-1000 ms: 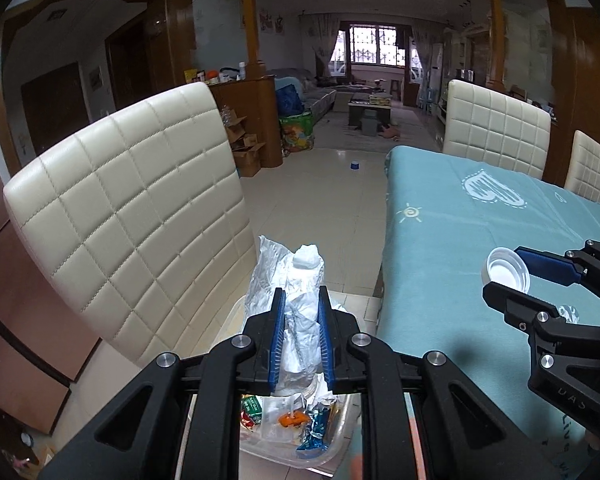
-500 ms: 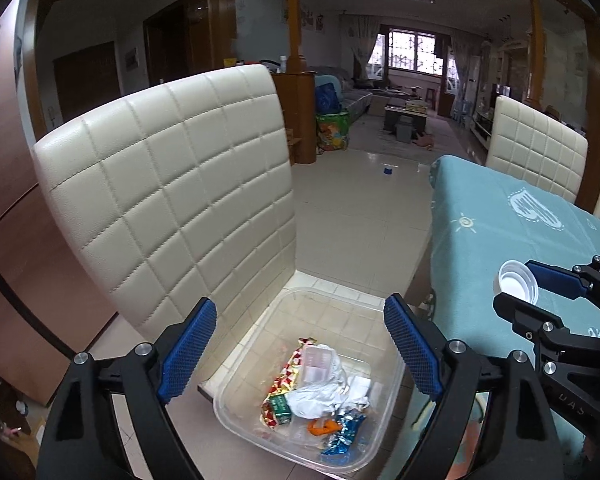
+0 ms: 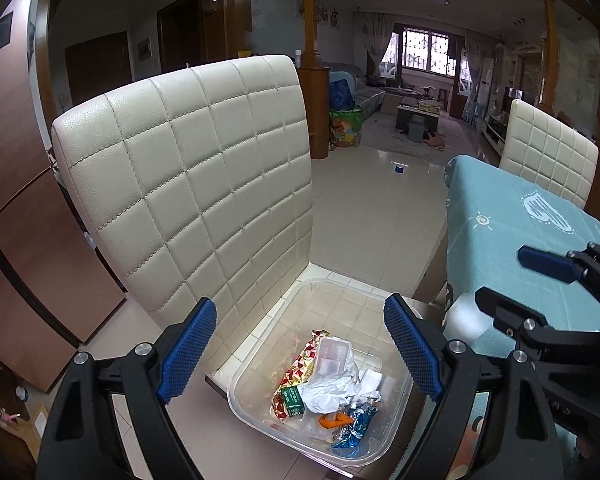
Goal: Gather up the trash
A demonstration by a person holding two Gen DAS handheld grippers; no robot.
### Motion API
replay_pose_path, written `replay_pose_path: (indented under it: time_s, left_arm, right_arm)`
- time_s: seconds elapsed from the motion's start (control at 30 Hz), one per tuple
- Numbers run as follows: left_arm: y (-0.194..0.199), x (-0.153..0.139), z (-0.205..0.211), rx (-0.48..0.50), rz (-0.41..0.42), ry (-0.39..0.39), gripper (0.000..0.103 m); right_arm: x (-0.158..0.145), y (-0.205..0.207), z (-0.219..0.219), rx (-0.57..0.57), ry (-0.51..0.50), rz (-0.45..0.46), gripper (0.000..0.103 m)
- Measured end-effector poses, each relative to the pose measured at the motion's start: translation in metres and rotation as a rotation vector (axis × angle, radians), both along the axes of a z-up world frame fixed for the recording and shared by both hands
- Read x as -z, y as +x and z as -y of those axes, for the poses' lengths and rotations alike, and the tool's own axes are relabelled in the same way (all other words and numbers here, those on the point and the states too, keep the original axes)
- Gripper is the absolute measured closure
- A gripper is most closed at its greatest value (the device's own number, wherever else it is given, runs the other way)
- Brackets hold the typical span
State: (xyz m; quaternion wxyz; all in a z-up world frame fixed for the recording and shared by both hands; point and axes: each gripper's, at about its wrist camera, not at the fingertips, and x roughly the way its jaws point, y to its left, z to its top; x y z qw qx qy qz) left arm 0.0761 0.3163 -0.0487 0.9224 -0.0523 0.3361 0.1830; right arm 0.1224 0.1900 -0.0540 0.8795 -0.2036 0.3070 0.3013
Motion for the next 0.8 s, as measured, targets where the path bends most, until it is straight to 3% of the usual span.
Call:
replay_pose_path:
  time_s: [0.23,0.37,0.6,0.8]
  left_arm:
    - [0.001,-0.006,0.006,0.01,0.011,0.002,0.019]
    - [0.001,-0.011,0.014,0.017,0.016,0.002,0.019]
    - [-0.004,-0.02,0.039,0.022,0.048,-0.07,0.019]
    - [-0.013,-0.027,0.076,0.081,0.054,-0.067,0.019]
  right_arm:
    - [-0.007,0.001,0.023,0.052,0.006,0.024,0.032]
    - [-0.012,0.002,0.046,0.112,0.036,0.003,0.019]
    - [-0.022,-0.007,0.099,0.223,0.09,-0.023,0.014]
    - [-0.024,-0.023,0.155,0.343,0.133,-0.046,0.013]
